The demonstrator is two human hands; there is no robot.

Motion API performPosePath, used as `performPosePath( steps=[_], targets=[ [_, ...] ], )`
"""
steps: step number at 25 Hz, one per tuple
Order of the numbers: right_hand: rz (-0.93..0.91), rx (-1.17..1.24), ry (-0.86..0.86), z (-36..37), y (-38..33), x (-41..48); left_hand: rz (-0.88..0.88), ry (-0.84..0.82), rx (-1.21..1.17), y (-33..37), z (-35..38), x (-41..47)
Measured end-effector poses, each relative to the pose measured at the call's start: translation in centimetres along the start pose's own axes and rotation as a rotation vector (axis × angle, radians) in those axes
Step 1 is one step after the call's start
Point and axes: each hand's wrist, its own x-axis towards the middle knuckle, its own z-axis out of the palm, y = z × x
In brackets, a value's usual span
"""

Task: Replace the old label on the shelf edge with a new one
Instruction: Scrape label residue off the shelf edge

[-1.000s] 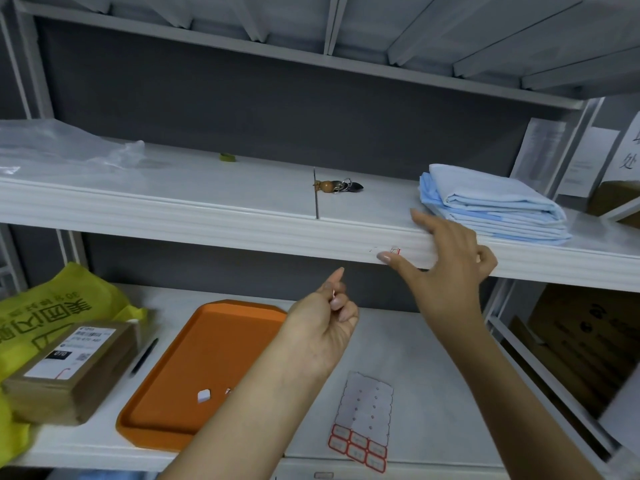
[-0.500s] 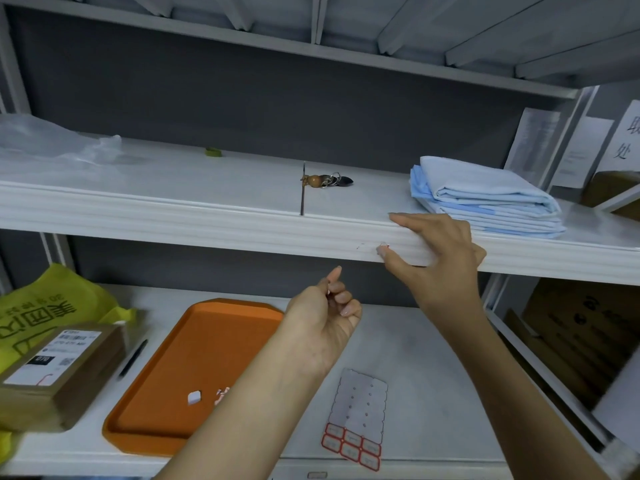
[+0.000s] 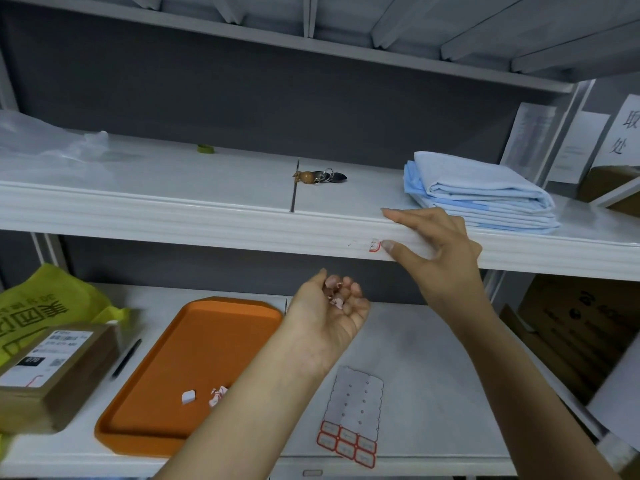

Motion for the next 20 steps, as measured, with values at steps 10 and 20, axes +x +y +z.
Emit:
performPosePath(
  steps=[10, 20],
  targets=[
    [0.068, 0.004, -0.008, -0.37, -0.53, 0.71, -0.033, -0.052, 0.079, -0.45, -0.18, -0.10],
    [0.006, -0.055, -0.049, -0.63, -0.04, 0.50, -0.046, -0.082, 0.038, -0.23, 0.39, -0.33]
  ],
)
